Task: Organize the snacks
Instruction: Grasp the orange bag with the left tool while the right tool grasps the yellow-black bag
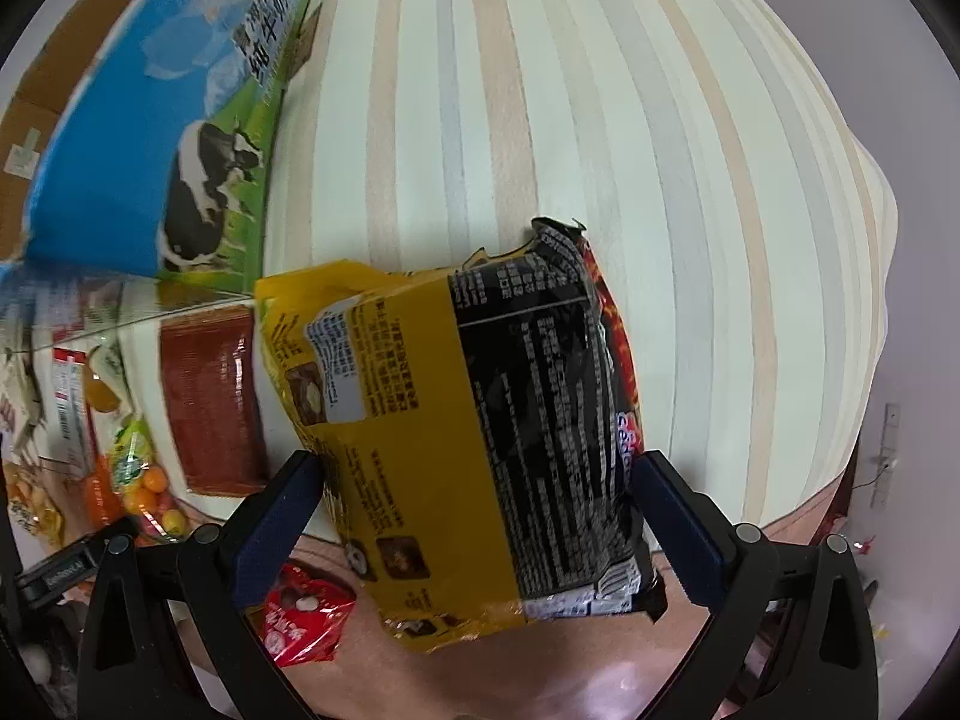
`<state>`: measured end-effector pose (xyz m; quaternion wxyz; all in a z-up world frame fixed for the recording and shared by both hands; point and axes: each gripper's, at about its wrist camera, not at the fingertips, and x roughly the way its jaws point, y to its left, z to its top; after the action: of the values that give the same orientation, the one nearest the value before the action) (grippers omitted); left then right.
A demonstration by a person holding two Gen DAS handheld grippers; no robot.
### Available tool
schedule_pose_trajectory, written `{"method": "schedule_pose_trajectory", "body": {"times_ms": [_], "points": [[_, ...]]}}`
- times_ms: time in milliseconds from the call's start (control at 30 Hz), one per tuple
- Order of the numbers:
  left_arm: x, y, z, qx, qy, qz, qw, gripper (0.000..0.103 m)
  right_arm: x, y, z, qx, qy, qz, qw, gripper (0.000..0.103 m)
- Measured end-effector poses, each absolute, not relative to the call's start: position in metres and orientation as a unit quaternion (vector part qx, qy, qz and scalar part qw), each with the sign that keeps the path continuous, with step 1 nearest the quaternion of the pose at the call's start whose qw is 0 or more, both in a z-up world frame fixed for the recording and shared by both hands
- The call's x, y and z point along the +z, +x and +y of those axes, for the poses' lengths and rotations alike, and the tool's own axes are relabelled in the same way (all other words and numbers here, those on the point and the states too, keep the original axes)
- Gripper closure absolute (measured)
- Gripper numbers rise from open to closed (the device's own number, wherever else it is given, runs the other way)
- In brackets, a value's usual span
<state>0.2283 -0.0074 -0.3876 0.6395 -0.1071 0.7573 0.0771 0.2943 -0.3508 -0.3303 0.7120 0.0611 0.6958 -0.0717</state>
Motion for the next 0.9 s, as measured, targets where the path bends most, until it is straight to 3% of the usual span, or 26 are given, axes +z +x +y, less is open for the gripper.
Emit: {"method": "schedule_pose_trajectory", "body": {"times_ms": [100,167,500,633,767,900], "points": [[-0.406,0.24,-0.011,0.081,-0.099,0.751,0.648,0.003,-0.339,0.298,-0.35,-0.07,0.057,0.701,0.707,0.0],[-0.41,0.249,-0.014,0.083,-0.099,0.748,0.651,0.013,-0.344,0.301,-0.351,-0.067,0.06,0.704,0.704,0.0],[-0.418,0.257,-0.014,0.079,-0.071,0.724,0.682,0.039,-0.367,0.298,-0.333,-0.068,0.012,0.718,0.693,0.0],[-0.395,0.242,-0.014,0.078,-0.052,0.716,0.692,0.044,-0.376,0.289,-0.315,-0.082,-0.028,0.704,0.705,0.004],[-0.376,0.232,-0.023,0.08,-0.046,0.708,0.7,0.046,-0.372,0.275,-0.311,-0.086,-0.003,0.692,0.717,0.015],[-0.36,0.221,-0.017,0.082,-0.043,0.698,0.71,0.046,-0.369,0.266,-0.318,-0.081,0.042,0.688,0.72,0.016]]}}
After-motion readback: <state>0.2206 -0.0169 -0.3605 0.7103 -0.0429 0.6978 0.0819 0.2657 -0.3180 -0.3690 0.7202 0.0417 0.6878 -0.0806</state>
